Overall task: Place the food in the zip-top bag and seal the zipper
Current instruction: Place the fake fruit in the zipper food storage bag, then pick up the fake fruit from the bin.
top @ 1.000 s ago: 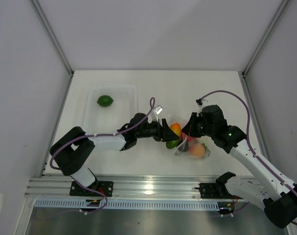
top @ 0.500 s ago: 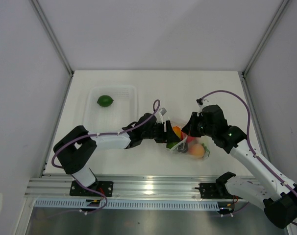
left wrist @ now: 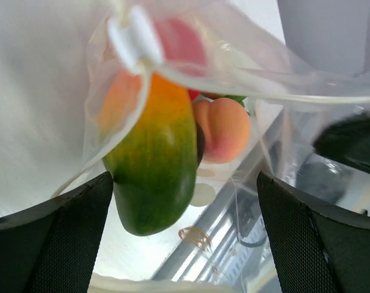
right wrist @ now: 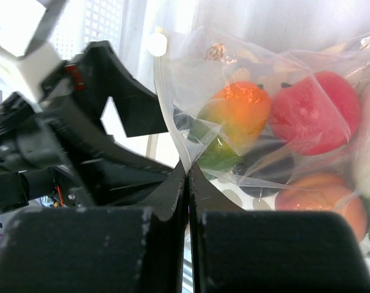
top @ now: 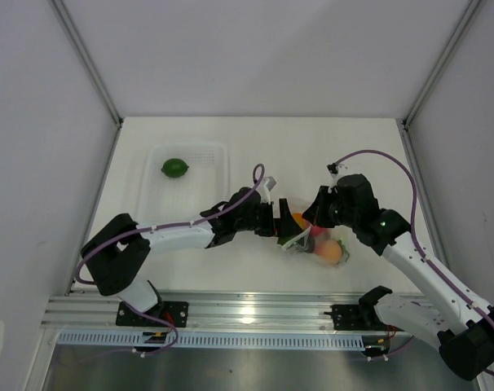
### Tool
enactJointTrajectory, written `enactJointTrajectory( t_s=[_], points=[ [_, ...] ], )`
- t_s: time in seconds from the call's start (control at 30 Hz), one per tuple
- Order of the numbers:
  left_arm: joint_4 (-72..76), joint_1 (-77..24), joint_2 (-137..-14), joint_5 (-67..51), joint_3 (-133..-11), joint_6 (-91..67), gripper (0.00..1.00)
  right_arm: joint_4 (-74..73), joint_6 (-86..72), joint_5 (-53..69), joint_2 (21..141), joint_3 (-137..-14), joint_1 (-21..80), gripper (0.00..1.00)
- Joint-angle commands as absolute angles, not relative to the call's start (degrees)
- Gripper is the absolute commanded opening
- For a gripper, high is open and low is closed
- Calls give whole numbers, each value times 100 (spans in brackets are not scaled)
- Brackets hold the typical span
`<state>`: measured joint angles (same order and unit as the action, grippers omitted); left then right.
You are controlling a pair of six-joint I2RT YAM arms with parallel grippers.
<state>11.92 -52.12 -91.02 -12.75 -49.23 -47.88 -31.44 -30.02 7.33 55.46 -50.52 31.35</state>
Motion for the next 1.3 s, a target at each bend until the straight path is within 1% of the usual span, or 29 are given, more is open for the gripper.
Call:
enactJointTrajectory(
  t_s=[0.0,0.2,0.4,0.5,0.6,0.8,0.87,0.9,0.93,1.0,1.07,1.1,1.13,1.17,1.23,1.27],
  points=[
    [1564,-5273,-8605,-1082,-4782,-4352,99,-2927,-3024,703,5414,-5133,3103,0],
    [1433,-5265,-8008,-546,-4544,-4009,100,-2944,-3006,694,5353,-5063,3067,0],
    [836,-5142,-7506,315,-4693,-3516,99,-2962,-2988,712,5335,-5010,3032,0],
    [423,-4923,-7269,746,-4815,-3340,99,-2971,-2971,703,5317,-5001,3015,0],
    [44,-4545,-7137,1010,-4974,-3287,100,-2979,-2944,703,5326,-5001,2997,0],
    [-886,-3369,-7110,1404,-5282,-3533,100,-2944,-2944,756,5361,-5001,2988,0],
    [-1481,-3165,-7233,1817,-5650,-3734,100,-2944,-2936,765,5379,-5001,2988,0],
    [-1720,-2999,-7451,2333,-5782,-3814,99,-2936,-2936,765,5370,-5001,2980,0],
    [-1940,-2910,-7584,2521,-6227,-3867,99,-2944,-2936,765,5388,-5001,2971,0],
    [-2440,-2665,-7908,2907,-6685,-3841,99,-2944,-2936,765,5388,-5010,2971,0],
    [-2881,-2506,-8506,3137,-7231,-3972,99,-2927,-2927,782,5423,-5018,2971,0],
    [-3466,-2348,-8725,3338,-7668,-4068,99,-2927,-2935,782,5423,-5019,2971,0],
    [-3698,-2268,-9171,3392,-7890,-4243,100,-2927,-2927,791,5432,-5019,2971,0],
    [-3944,-2189,-9411,3427,-8536,-4306,99,-2927,-2927,782,5458,-5019,2962,0],
    [-4610,-1952,-9877,3472,-8945,-4516,100,-2936,-2900,773,5484,-5027,2971,0],
    [-4771,-1882,-10288,3437,-9435,-4552,99,-2944,-2892,773,5493,-5027,2962,0]
  ],
)
